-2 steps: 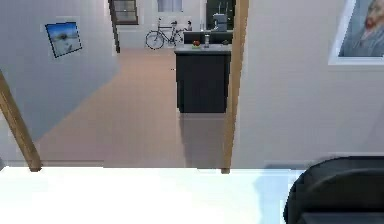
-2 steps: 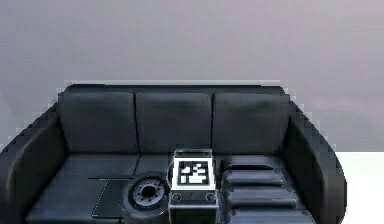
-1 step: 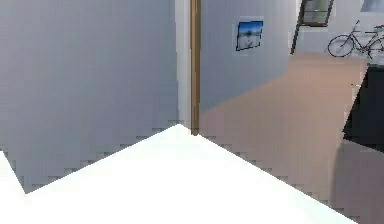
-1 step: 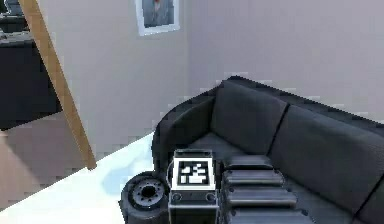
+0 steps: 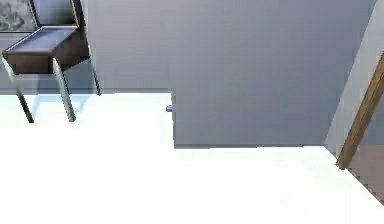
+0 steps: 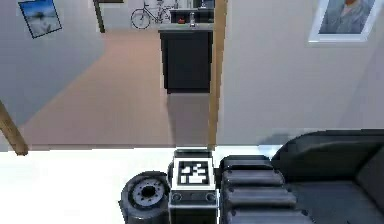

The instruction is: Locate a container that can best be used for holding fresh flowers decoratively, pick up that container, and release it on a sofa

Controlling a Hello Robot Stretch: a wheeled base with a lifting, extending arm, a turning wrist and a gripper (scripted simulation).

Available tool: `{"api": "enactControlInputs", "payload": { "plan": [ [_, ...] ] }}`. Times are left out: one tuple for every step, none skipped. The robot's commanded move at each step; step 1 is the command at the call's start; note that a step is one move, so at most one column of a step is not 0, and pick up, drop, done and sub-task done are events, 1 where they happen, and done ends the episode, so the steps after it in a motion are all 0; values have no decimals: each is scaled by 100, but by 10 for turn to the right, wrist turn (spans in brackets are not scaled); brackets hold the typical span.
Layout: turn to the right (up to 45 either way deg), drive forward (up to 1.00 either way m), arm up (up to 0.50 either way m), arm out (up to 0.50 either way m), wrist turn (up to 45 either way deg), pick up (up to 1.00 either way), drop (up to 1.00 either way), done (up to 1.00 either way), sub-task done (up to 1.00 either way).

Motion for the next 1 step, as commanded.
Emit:
{"api": "enactControlInputs", "payload": {
  "plan": [
    [450, 0, 0, 0, 0, 0, 0, 0, 0]
  ]
}}
